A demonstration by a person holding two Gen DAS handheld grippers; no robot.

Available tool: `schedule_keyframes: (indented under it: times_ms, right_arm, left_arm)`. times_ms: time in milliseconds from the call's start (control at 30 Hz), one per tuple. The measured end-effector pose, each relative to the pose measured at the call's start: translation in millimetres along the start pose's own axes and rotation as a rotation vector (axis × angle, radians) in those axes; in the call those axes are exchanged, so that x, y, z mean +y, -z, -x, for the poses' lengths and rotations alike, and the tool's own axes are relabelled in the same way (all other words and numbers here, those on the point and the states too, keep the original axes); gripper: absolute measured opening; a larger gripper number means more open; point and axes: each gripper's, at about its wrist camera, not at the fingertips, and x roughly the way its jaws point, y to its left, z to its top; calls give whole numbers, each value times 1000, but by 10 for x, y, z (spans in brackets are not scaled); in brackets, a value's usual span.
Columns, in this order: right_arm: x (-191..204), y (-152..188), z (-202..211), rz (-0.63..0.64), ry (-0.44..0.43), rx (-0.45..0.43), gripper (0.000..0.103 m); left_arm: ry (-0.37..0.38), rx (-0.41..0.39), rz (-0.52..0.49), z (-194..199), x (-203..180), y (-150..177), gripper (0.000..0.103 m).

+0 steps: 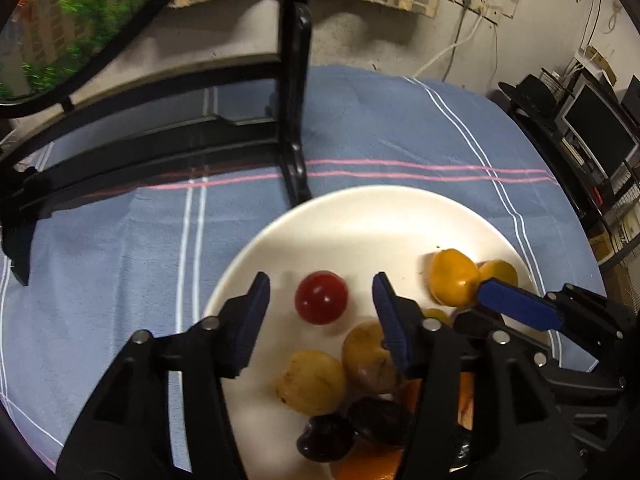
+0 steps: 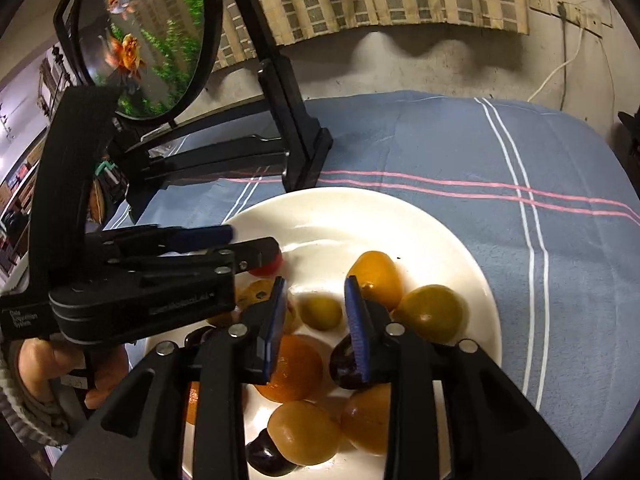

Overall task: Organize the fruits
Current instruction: 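Carry the tomato and yellow fruit over the white plate and release both, then lower the left gripper onto a small yellow-brown fruit and grasp it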

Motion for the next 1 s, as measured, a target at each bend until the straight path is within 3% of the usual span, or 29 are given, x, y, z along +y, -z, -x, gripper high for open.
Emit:
schedule_keyframes:
  times_ms: [33,100,233,367,733,867,1000]
  right_arm:
    - [-5,1,32,-9,-2,-8,39]
    - [17,1,135,-14,16,-40,62]
    - [85,19,485,1,32,-100,62]
    - [85,261,924,-60,37,-128,62]
    - [286,1717,1641,-166,72,27,63]
    - [338,2094,1841,-213,68,61,63]
    - [492,2241,1982,-193,66,80,63]
  left_arm:
    - [2,-1,2,29,5,3,55]
    - [2,-8,9,112,30,9,55]
    - [-17,-37,25,456,102,143,64]
    - [-25,-38,27,847,184,474,64]
    - [3,61,47,1616,140,2086,65]
    - [24,94,-7,1703,-49,2498,65]
    - [54,82,-73,1741,-213,2739,65]
